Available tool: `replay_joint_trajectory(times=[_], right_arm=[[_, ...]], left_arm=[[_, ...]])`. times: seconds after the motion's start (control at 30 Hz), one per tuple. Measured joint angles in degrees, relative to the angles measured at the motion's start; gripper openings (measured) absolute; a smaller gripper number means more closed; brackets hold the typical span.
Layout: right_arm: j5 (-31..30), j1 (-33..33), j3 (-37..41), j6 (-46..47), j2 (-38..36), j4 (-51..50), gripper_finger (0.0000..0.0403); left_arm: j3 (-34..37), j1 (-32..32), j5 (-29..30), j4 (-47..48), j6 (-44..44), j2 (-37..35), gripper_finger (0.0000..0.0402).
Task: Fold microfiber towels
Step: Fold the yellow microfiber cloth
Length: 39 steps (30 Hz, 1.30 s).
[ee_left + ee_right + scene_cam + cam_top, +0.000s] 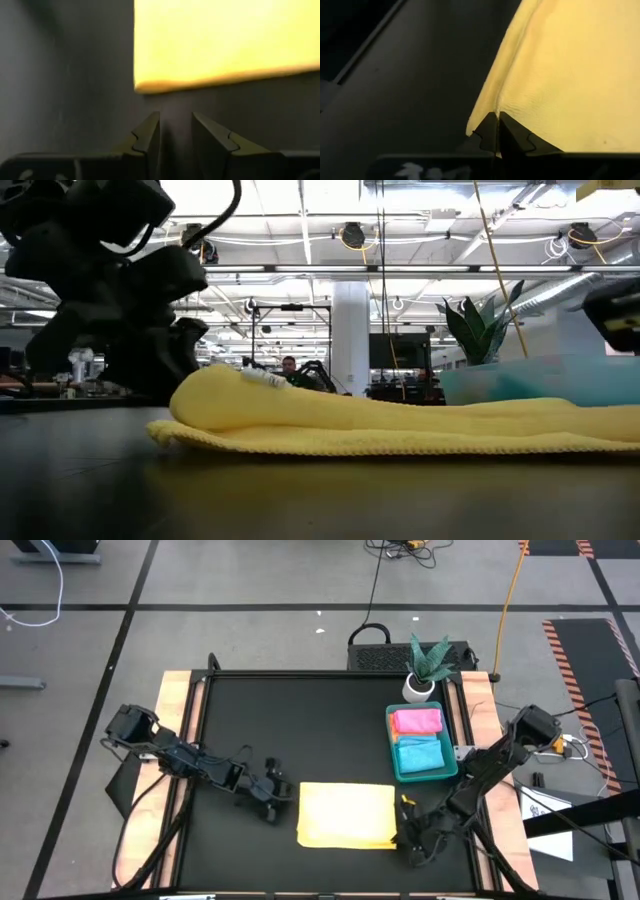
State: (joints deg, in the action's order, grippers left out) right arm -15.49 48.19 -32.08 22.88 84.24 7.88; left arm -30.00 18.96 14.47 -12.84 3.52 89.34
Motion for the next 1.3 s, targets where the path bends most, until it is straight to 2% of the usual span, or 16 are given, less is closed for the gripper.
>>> replay_joint_trajectory(times=[0.3,0.4,0.6,0.67,0.77,0.87,1.13,1.3], right_arm=[[2.23,-0.91,0.0,4.13,1.64,-1.07,0.0028],[2.34,-1.85,0.0,8.9,0.64,-1.7,0.0041],[8.09,-3.55,0.0,17.12,-4.56,-6.02,0.0103],[8.08,-4.06,0.0,18.13,-6.79,-6.7,0.0125],[3.62,-5.29,-0.03,17.34,-8.37,-6.25,0.0146],[-1.55,-8.28,-0.02,16.97,-7.56,-6.41,0.0148],[-3.31,-18.94,0.0,16.78,0.33,-4.85,0.0114],[-5.36,-24.55,-0.24,14.71,6.38,4.55,0.0081]], left_arm=[[-0.07,0.02,-5.4,-14.56,-1.66,0.15,0.0113],[-0.09,0.06,-6.83,-18.53,-2.62,1.41,0.0113],[-0.29,0.05,-8.78,-26.43,-3.66,6.58,0.0113],[-0.65,-0.2,-8.84,-27.63,-4.53,8.24,0.0113],[-1.18,-1.71,-8.38,-27.68,-4.43,10.74,0.0113],[-1.18,-4.75,-7.21,-26.49,-2.01,11.82,0.0113],[-1.42,-11.97,-7.57,-14.48,-0.01,11.48,0.0113],[-1.46,-12.68,-8.5,-6.71,-0.44,9.34,0.0113]])
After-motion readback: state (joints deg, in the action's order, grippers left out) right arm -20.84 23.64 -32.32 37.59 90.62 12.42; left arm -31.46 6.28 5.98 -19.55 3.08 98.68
